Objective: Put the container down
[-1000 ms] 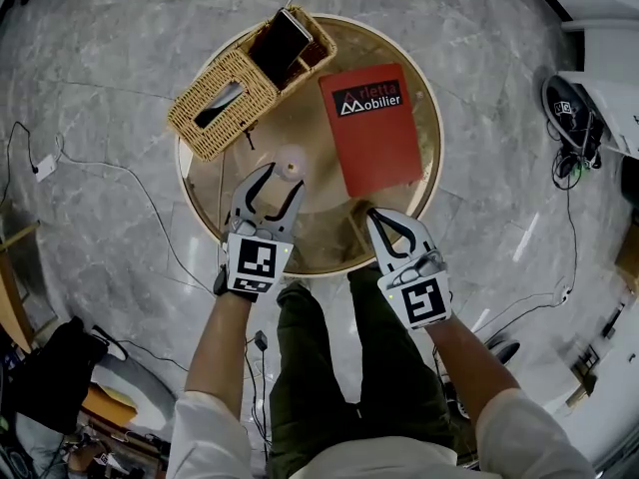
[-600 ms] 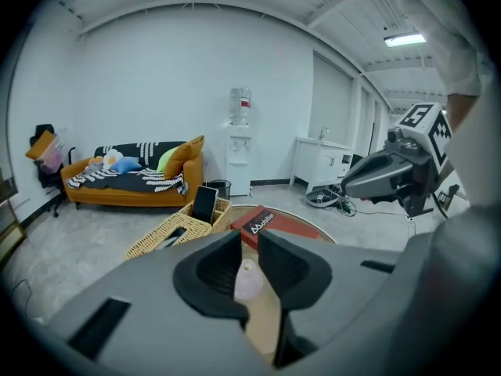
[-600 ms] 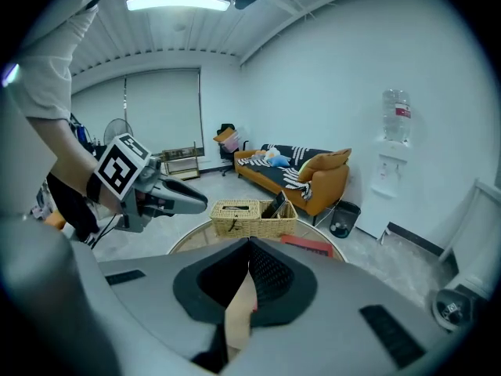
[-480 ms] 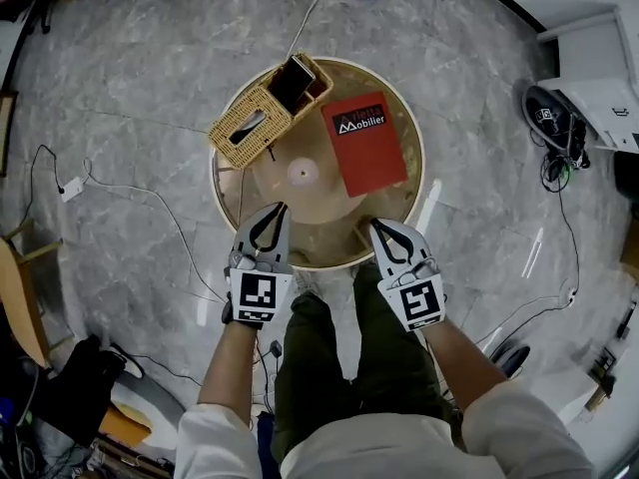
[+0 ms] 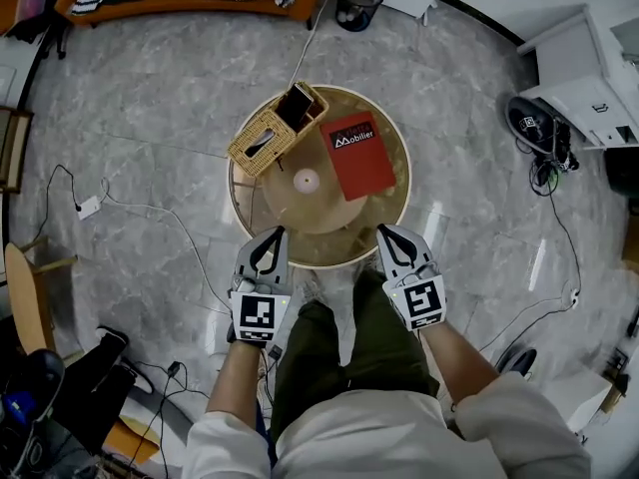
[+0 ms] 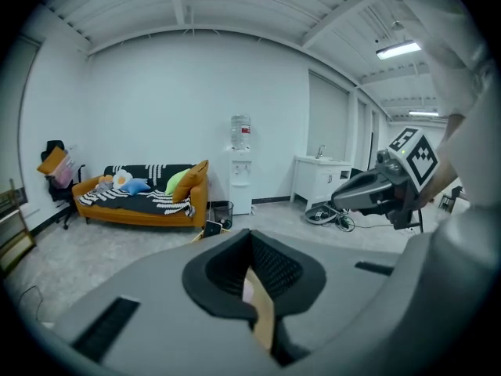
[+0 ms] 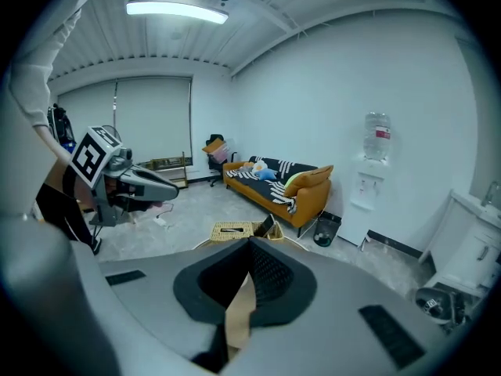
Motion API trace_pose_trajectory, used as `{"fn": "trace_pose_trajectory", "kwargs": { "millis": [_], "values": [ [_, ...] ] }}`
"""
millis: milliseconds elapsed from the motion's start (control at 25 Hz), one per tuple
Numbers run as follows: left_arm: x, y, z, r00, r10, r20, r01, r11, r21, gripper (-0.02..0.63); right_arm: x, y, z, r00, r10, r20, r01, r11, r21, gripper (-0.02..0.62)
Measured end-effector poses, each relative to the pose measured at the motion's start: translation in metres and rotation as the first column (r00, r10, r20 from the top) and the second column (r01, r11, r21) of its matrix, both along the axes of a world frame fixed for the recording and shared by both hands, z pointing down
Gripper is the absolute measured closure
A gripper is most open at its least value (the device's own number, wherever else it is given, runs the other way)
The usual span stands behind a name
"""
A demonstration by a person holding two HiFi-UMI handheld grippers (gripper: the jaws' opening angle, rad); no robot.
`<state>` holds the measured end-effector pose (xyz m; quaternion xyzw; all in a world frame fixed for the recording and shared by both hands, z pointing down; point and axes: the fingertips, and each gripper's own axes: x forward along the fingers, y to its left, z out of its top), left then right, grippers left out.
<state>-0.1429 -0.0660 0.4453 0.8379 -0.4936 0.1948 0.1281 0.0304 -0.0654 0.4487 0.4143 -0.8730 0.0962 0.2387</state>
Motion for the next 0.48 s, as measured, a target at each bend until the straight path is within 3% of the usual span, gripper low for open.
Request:
{"fn": "trace_pose_trajectory", "kwargs": {
  "millis": [480],
  "values": [
    [-0.001, 0.037, -0.039, 1.0, 0.01, 0.006, -0.01, 1.0, -0.002, 0.6, 0.006, 0.024, -0.041, 0.999, 0.036, 0.002, -0.036, 0.999, 0.029, 0.574]
  ]
}}
